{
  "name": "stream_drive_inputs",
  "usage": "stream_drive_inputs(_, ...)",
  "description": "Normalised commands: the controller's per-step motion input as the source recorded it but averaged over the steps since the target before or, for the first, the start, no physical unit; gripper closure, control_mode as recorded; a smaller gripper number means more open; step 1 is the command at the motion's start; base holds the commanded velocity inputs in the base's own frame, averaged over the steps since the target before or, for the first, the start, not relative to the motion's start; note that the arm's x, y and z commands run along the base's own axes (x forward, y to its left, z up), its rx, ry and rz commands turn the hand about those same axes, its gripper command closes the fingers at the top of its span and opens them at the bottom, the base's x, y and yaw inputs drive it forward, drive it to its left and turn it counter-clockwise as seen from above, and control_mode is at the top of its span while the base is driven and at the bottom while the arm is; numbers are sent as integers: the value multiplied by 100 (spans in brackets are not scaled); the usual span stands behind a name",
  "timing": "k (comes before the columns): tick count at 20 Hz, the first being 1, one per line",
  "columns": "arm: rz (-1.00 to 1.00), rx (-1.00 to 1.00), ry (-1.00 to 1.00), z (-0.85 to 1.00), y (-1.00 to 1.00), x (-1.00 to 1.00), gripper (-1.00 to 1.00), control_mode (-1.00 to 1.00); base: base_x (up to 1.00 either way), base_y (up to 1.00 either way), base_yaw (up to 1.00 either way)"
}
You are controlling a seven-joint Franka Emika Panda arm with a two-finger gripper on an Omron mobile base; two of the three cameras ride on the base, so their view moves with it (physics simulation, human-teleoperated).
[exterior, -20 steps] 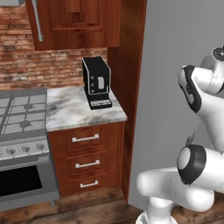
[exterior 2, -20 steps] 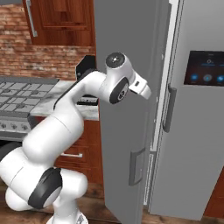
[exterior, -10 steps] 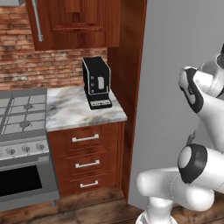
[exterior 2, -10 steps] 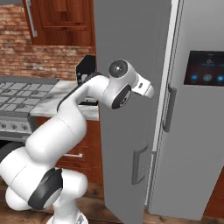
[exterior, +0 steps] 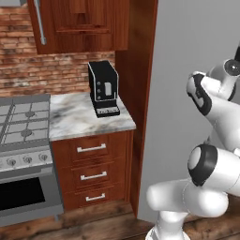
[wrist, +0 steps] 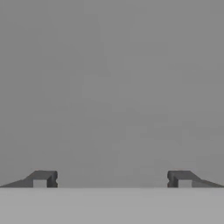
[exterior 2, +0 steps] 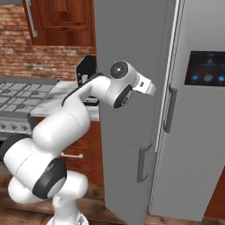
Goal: Take the bottled waters from the counter and place them in the freezer to freeze. Close the freezer door after placing the bottles.
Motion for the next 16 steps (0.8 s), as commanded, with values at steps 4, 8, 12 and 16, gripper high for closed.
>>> stream_drive_inputs(4, 9, 0, -1, 0, -13, 30, -100, -100, 0, 0, 0)
stream_drive_inputs(8, 4, 0, 0, 0, -13, 28, -100, -100, 0, 0, 0)
stream_drive_inputs(12, 0, 0, 0, 0, -3, 30, -100, -100, 0, 0, 0)
stream_drive_inputs(16, 0, 0, 0, 0, 0, 31, -100, -100, 0, 0, 0)
